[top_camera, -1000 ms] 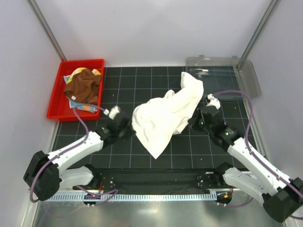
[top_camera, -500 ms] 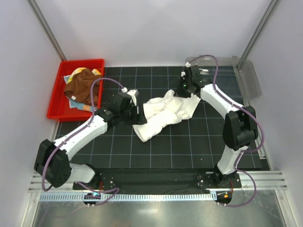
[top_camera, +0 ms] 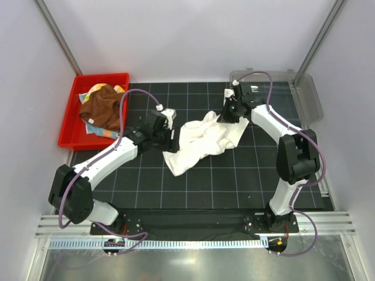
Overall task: Fold and stack the towels
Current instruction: Flatten out the crumpled towel
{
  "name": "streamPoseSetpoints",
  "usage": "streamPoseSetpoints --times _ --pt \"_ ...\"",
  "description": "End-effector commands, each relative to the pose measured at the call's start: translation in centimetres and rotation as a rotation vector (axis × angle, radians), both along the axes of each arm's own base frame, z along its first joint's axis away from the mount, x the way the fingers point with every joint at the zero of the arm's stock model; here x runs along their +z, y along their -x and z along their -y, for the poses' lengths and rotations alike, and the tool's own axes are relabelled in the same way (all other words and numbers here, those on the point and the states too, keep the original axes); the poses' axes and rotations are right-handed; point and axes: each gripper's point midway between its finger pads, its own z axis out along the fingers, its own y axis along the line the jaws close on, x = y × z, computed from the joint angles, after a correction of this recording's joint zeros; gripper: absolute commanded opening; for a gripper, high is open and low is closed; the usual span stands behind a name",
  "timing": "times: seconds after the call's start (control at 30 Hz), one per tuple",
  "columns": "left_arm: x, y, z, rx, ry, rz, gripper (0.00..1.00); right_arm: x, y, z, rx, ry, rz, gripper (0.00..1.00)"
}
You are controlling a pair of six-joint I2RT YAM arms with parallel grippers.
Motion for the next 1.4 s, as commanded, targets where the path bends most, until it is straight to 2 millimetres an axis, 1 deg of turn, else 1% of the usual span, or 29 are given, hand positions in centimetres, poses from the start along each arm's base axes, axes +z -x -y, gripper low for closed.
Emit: streamPoseSetpoints --times 0.0,0.07,0.1,0.13,0.2,0.23,0.27,0.3,0.33,0.4,0.43,0.47,0.53,0.57,0.63,0.73,0.77,0.87,1.03,1.13,1.17,1.23,1.27,1.37 --pt "-1.0 0.6 -0.9 0.0 0.021 -0.076 0.71 2.1 1.1 1.8 -0.008 0.039 0.053 0.01" --pt "-1.7 0.9 -1.0 0.014 0.019 -0.116 0.7 1.8 2.1 2.6 -0.024 0.06 0.036 0.01" --pt "-1.9 1.4 -0.4 -0.005 0.048 -0.149 0.7 1.6 2.3 2.9 -0.032 0.068 0.035 0.01" --pt "-2.6 2.0 -0.2 0.006 0.07 -0.186 0.69 1.7 2.5 2.8 -0.028 0.064 0.039 0.01" --pt "-2.9 2.4 0.5 0.009 0.113 -0.209 0.68 1.3 3.1 3.0 -0.029 0.061 0.033 0.01" --pt "-3.8 3.1 0.3 0.011 0.12 -0.235 0.67 1.1 3.3 3.1 -0.028 0.067 0.025 0.01" --pt "-4.0 3.3 0.6 0.018 0.146 -0.244 0.67 0.8 3.5 3.3 -0.032 0.077 0.014 0.01" --pt "-4.1 3.1 0.9 0.02 0.173 -0.227 0.67 0.6 3.6 3.7 -0.044 0.091 0.005 0.01" --pt "-4.7 3.6 0.8 0.027 0.181 -0.243 0.67 0.1 4.1 4.5 -0.066 0.126 -0.018 0.01" --pt "-4.9 3.7 1.0 0.037 0.197 -0.255 0.67 -0.8 4.9 5.8 -0.093 0.156 -0.045 0.01" --pt "-5.1 3.8 1.0 0.036 0.197 -0.259 0.67 -0.5 5.3 6.1 -0.104 0.158 -0.038 0.01" --pt "-5.3 4.0 0.8 0.032 0.191 -0.261 0.68 -1.2 6.1 6.5 -0.108 0.163 -0.059 0.01" --pt "-5.4 3.9 0.7 0.028 0.188 -0.247 0.69 -1.0 6.6 6.7 -0.111 0.158 -0.05 0.01" --pt "-5.3 3.8 0.8 0.021 0.197 -0.23 0.69 -1.4 7.2 6.8 -0.111 0.158 -0.062 0.01" --pt "-5.2 3.6 1.3 0.001 0.218 -0.219 0.7 -1.5 7.5 6.7 -0.106 0.154 -0.057 0.01" --pt "-5.5 3.2 1.8 -0.008 0.223 -0.226 0.69 -1.6 7.9 7.0 -0.106 0.161 -0.059 0.01" --pt "-6.1 3.0 1.7 -0.003 0.21 -0.238 0.69 -1.6 7.9 7.0 -0.109 0.162 -0.058 0.01" --pt "-7.1 2.4 1.7 0.004 0.189 -0.254 0.68 -1.5 8.0 7.0 -0.105 0.162 -0.052 0.01" --pt "-7.3 1.2 1.9 -0.001 0.203 -0.26 0.66 -1.2 8.0 7.0 -0.102 0.159 -0.048 0.01" --pt "-7.7 0.6 1.7 0.008 0.205 -0.271 0.66 -1.0 8.0 6.9 -0.095 0.159 -0.044 0.01" --pt "-7.6 0.3 1.7 0.008 0.214 -0.266 0.66 -1.0 8.0 6.9 -0.094 0.159 -0.042 0.01" --pt "-7.2 0.5 2.3 -0.022 0.252 -0.271 0.65 -0.9 8.0 6.9 -0.093 0.159 -0.039 0.01" --pt "-7.0 0.2 2.5 -0.027 0.271 -0.262 0.64 -0.9 7.9 7.0 -0.095 0.161 -0.038 0.01" --pt "-6.5 -0.2 2.8 -0.031 0.283 -0.249 0.6 -0.9 8.0 7.0 -0.093 0.163 -0.036 0.01"
